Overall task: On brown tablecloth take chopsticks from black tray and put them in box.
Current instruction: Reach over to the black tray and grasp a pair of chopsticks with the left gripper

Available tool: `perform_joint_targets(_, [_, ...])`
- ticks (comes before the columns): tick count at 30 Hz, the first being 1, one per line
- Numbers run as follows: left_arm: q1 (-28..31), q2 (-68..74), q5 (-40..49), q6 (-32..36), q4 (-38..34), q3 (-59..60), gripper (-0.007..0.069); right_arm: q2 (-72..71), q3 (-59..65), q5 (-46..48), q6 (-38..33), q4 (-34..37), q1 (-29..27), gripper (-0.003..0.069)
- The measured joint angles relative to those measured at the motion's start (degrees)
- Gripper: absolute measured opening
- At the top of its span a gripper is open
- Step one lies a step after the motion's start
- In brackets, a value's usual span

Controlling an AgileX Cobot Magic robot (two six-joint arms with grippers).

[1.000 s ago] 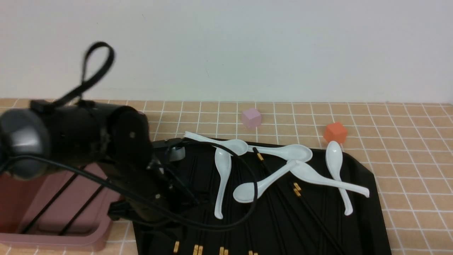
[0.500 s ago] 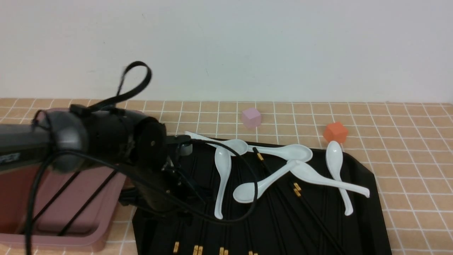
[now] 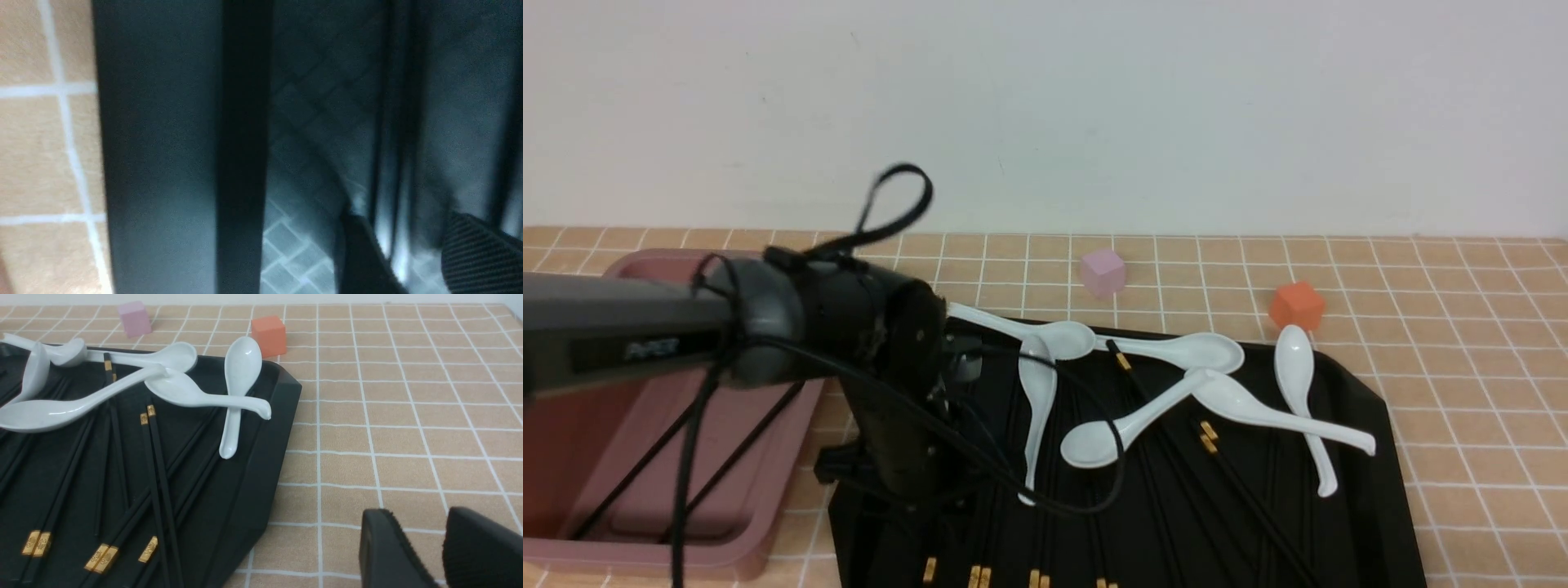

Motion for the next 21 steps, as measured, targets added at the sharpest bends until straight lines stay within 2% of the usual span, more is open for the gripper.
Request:
perform_joint_targets(7, [0.0, 1.0, 0.7, -0.9, 0.6, -0.8, 0.0220, 0.0, 0.0, 0.0, 0.0, 0.0, 0.0, 0.0240])
perform_joint_targets(11, [0.1, 1.5, 1.7, -2.2, 1.4, -1.1, 0.0104, 0.0, 0.0, 0.0, 0.0, 0.0, 0.0, 0.0240])
perform_joint_targets(21, [0.1, 1.0, 1.8, -3.0, 1.5, -1.2, 0.0103, 0.0, 0.0, 0.0, 0.0, 0.0, 0.0, 0.0240])
